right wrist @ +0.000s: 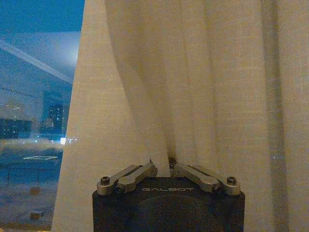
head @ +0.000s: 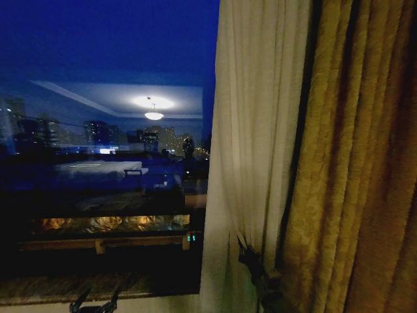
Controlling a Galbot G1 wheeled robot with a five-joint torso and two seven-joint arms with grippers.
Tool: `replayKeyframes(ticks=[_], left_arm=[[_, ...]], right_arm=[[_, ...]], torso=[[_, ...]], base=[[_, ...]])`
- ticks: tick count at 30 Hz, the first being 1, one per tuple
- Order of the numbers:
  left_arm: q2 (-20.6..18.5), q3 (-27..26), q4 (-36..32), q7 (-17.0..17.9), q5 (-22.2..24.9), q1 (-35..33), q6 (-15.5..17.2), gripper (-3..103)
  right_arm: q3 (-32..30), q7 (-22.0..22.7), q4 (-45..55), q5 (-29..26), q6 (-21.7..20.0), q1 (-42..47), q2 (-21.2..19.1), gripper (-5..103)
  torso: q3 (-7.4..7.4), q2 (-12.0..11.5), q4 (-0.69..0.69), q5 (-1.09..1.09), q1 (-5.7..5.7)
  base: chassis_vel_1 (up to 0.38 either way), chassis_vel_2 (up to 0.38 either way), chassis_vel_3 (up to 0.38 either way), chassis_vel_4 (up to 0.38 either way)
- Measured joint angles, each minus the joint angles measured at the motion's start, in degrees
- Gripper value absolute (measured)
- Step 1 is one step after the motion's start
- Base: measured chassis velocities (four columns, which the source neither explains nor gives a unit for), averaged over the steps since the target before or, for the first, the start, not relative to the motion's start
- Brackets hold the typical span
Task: Open the curtains by pulling them apart, changing their state from closed to fully open.
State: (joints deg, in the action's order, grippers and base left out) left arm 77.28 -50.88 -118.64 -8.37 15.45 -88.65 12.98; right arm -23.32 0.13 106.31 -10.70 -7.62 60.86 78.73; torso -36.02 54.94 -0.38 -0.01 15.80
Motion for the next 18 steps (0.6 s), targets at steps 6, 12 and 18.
replayKeyframes(ticks=[6,12,18], left_arm=[[0.0,0.0,-0.2,0.0,0.0,0.0,0.0,100],[0.2,0.0,-0.2,0.0,-0.1,-0.2,0.0,100],[0.3,0.0,-0.4,-0.1,-0.2,-0.2,0.0,100]], right_arm=[[-0.1,0.0,0.1,-0.1,-0.2,0.0,0.0,0],[-0.3,0.1,0.3,-0.1,-0.2,0.2,0.0,0],[0.3,-0.3,0.7,0.1,0.1,0.4,0.0,0]], torso=[[0.0,0.0,0.0,0.0,0.0],[0.0,0.0,0.0,0.0,0.0],[0.0,0.0,-0.01,0.01,0.0]], base=[[0.0,0.0,0.0,0.0],[-0.024,-0.032,0.031,0.042],[-0.036,-0.048,0.035,0.038]])
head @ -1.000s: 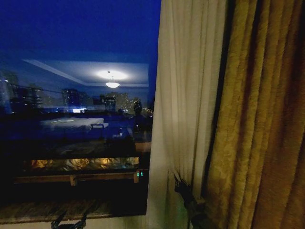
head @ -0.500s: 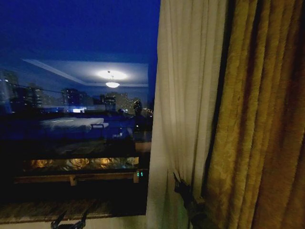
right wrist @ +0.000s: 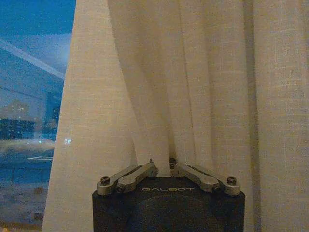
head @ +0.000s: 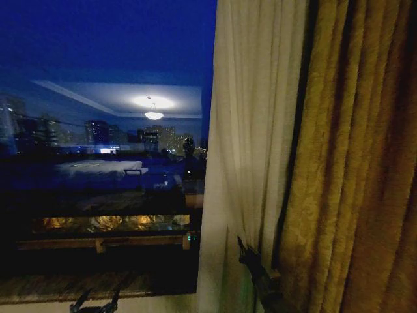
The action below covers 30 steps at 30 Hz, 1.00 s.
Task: Open the curtains by pulling them apart, changing their state from closed to fully open.
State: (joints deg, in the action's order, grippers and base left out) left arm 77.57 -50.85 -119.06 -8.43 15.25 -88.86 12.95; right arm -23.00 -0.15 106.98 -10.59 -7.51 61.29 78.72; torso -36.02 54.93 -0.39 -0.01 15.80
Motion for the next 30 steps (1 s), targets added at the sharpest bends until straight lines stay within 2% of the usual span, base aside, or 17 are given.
replayKeyframes(ticks=[5,15,21,30], left_arm=[[-0.1,0.0,-0.3,0.0,0.0,-0.1,0.0,100],[-0.3,0.2,-0.1,0.0,0.0,0.0,0.0,100],[-0.3,0.2,-0.1,0.0,0.1,0.0,0.0,100],[-0.4,0.2,-0.3,0.0,0.3,-0.2,-0.2,100]], right_arm=[[-1.1,1.1,-1.1,-0.9,-1.2,-1.3,0.0,0],[-8.4,1.7,-3.6,-4.9,-2.3,-3.3,0.0,0],[-13.9,1.5,-6.9,-6.6,-2.0,-3.2,0.0,0],[-18.2,1.5,-13.1,-7.4,0.0,-5.5,0.0,0]], torso=[[0.0,0.0,0.02,-0.01,0.0],[0.0,0.0,0.0,-0.01,0.0],[0.0,0.0,-0.01,0.0,0.0],[0.0,0.0,0.02,-0.02,0.0]], base=[[0.0,0.0,0.0,0.0],[0.0,0.0,0.0,0.0],[0.0,0.0,0.0,0.0],[0.0,0.0,0.0,0.0]])
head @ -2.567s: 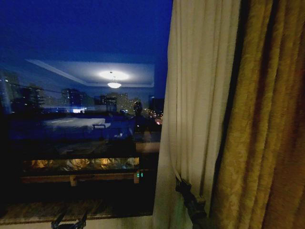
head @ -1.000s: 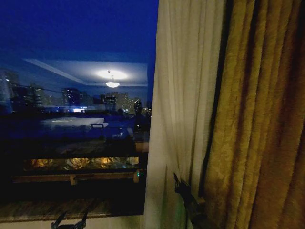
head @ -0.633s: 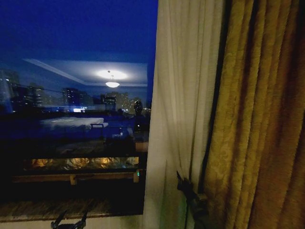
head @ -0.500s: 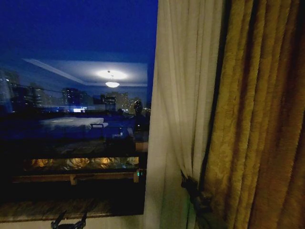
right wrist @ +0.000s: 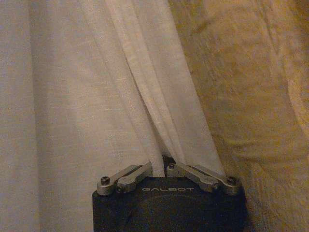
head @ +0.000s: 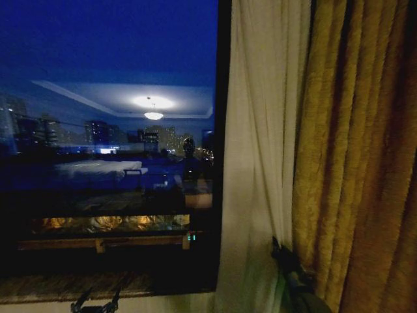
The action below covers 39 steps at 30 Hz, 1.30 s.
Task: Open the curtains by pulling them apart, changing their state from closed to fully open.
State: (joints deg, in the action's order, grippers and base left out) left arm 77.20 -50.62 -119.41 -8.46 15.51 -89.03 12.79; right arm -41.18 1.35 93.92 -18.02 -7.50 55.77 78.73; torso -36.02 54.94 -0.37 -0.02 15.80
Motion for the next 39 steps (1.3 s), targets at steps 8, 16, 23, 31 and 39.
replayKeyframes(ticks=[8,16,23,31,39], left_arm=[[-0.2,-0.5,-0.3,0.0,0.5,-0.6,-0.3,100],[-0.1,-0.6,-0.7,0.0,0.7,-0.8,-0.4,100],[0.1,-0.6,-0.7,0.0,0.7,-0.9,-0.4,100],[0.6,-0.2,-0.8,0.0,0.1,-0.6,-0.4,100],[0.8,-0.1,-0.6,0.0,-0.1,-0.3,-0.2,100]], right_arm=[[-2.4,0.0,-8.3,-2.4,2.1,-4.5,0.0,0],[-4.2,0.3,-13.7,-2.9,3.7,-7.2,0.0,0],[-5.1,1.1,-16.0,-2.8,4.3,-8.7,0.0,0],[-2.6,1.4,-4.5,-2.9,1.4,-3.0,0.0,17],[3.4,-0.5,9.2,-2.9,-2.7,4.0,0.0,49]], torso=[[0.0,0.0,0.0,0.0,0.0],[0.0,0.0,-0.02,0.0,0.0],[0.0,0.0,0.0,0.0,0.0],[-0.02,0.0,-0.04,0.01,0.01],[0.0,0.0,0.0,0.01,0.0]], base=[[0.0,0.0,0.0,0.0],[0.0,0.0,0.0,0.0],[0.0,0.0,0.0,0.0],[0.0,0.0,0.0,0.0],[0.0,0.0,0.0,0.0]])
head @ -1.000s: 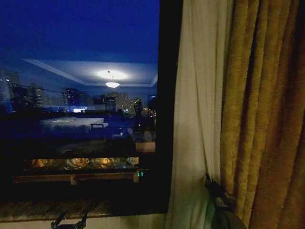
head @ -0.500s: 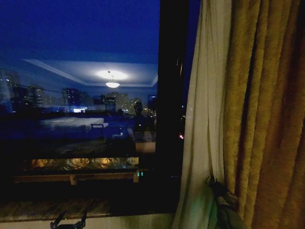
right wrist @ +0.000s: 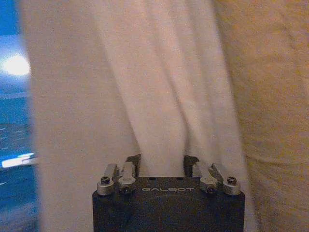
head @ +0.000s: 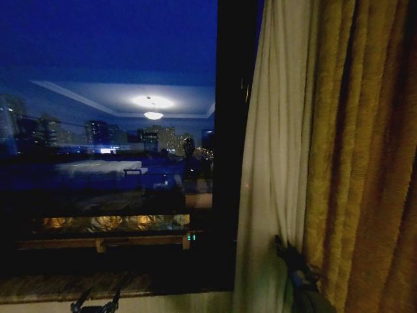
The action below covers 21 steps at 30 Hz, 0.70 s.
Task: Open the curtains by pulling them apart, changing their state from closed to fully open.
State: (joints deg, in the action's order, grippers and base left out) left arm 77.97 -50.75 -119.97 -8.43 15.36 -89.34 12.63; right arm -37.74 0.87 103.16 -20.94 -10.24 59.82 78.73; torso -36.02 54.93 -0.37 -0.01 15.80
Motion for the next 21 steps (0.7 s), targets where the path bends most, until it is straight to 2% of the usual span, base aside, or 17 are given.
replayKeyframes(ticks=[1,4,6,11,12,13,21], left_arm=[[0.0,-0.1,0.2,0.0,0.0,0.0,0.0,100],[0.0,-0.1,0.4,0.0,0.0,0.1,0.0,100],[0.1,-0.2,0.6,0.1,0.0,0.1,0.1,100],[0.3,-0.2,0.8,0.2,0.0,0.2,0.1,100],[0.4,-0.2,0.9,0.2,0.1,0.3,0.1,100],[0.4,-0.2,0.9,0.2,0.1,0.3,0.1,100],[0.2,-0.2,1.0,0.3,1.1,0.5,0.0,100]], right_arm=[[1.2,-0.3,2.5,0.1,-0.9,1.3,0.0,54],[2.5,-0.5,5.3,0.1,-1.9,3.0,0.0,60],[4.6,-0.5,9.3,0.3,-2.9,6.0,0.0,71],[6.2,-0.5,12.7,2.0,-3.1,9.9,0.0,82],[6.9,-0.6,13.9,3.0,-3.1,11.9,0.0,92],[7.5,-0.8,14.5,3.9,-3.1,13.3,0.0,96],[10.1,-0.2,14.5,9.3,0.6,16.8,0.0,100]], torso=[[0.0,0.0,0.0,-0.01,0.0],[0.0,0.0,-0.01,0.0,0.0],[0.0,0.0,0.01,-0.01,0.0],[0.0,0.0,-0.01,-0.01,0.0],[0.01,0.0,-0.01,-0.01,0.0],[0.01,0.0,-0.01,0.0,0.0],[0.0,0.0,-0.01,0.0,0.0]], base=[[0.0,0.0,0.0,0.0],[0.0,0.0,0.0,0.0],[0.0,0.0,0.0,0.0],[0.0,0.0,0.0,0.0],[0.0,0.0,0.0,0.0],[0.0,0.0,0.0,0.0],[0.0,0.0,0.0,0.0]])
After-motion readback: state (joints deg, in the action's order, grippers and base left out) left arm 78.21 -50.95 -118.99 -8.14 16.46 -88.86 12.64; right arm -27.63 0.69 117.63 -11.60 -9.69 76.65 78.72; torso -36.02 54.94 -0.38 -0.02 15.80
